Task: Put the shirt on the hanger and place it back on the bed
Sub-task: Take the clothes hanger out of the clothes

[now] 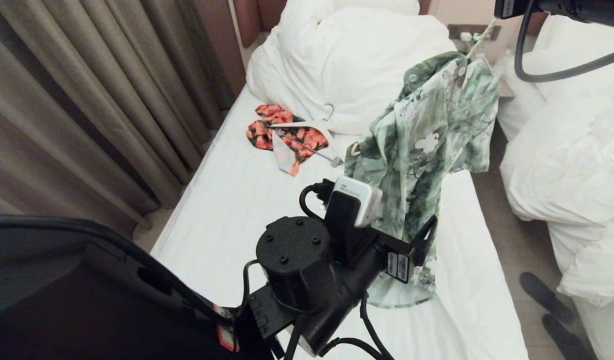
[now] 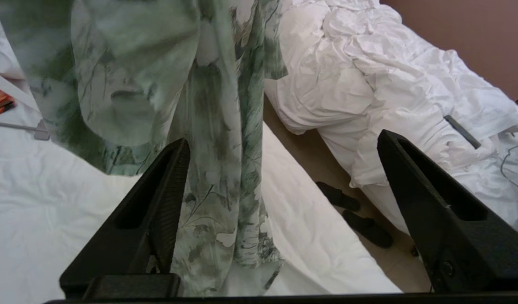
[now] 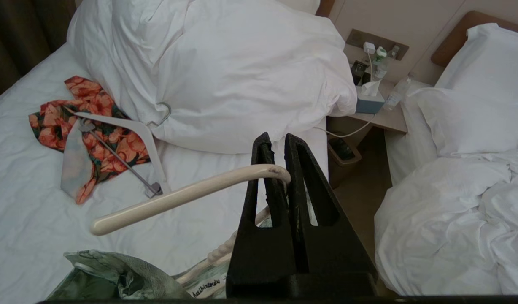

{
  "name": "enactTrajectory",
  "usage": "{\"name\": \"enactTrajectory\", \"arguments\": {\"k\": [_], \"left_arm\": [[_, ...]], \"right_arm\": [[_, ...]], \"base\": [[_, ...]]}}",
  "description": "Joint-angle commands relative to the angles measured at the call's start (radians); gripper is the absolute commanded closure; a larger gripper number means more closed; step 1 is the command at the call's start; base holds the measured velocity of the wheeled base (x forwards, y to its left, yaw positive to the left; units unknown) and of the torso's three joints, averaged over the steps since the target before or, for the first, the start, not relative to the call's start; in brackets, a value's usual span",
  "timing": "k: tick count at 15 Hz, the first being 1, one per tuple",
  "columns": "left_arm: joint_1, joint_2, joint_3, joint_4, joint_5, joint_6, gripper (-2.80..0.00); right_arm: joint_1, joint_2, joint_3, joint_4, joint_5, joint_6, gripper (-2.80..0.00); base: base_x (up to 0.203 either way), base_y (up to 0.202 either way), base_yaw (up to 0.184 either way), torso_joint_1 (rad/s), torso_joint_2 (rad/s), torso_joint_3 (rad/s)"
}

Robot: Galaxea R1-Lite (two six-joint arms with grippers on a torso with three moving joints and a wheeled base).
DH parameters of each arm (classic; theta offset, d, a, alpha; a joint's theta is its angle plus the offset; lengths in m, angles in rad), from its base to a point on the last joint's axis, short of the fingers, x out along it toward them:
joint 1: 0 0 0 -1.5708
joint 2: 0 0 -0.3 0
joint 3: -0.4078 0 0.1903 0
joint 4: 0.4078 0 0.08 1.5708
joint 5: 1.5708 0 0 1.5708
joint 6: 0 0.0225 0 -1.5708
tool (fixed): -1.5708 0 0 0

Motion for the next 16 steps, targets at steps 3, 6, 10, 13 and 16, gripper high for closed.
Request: {"name": "enactTrajectory", "arguments": {"k": [3, 6, 10, 13, 16], "left_arm": [[0.03, 0.051, -0.031, -0.055, 0.001, 0.016, -2.8], [0.048, 0.05, -0.071, -0.058, 0.003, 0.037, -2.8], [0.057, 0.05, -0.06, -0.058, 0.001, 0.042, -2.8], [0.058, 0.048, 0.003, -0.059, -0.069, 0.045, -2.8], [0.08, 0.047, -0.014, -0.075, -0.071, 0.046, -2.8]], "right_arm": [[0.016, -0.016, 0.001, 0.006, -0.002, -0.002, 0.0], [0.022, -0.016, 0.001, 0.007, -0.002, -0.002, 0.0], [0.02, -0.015, 0.0, 0.007, -0.002, -0.006, 0.0], [0.016, -0.013, -0.001, 0.007, -0.004, -0.011, 0.0], [0.016, -0.015, -0.001, 0.006, -0.002, -0.013, 0.0]], "base": [[0.0, 0.0, 0.0, 0.0, 0.0, 0.0], [0.0, 0.0, 0.0, 0.0, 0.0, 0.0], [0.0, 0.0, 0.0, 0.0, 0.0, 0.0], [0.0, 0.0, 0.0, 0.0, 0.0, 0.0], [0.0, 0.0, 0.0, 0.0, 0.0, 0.0]]}}
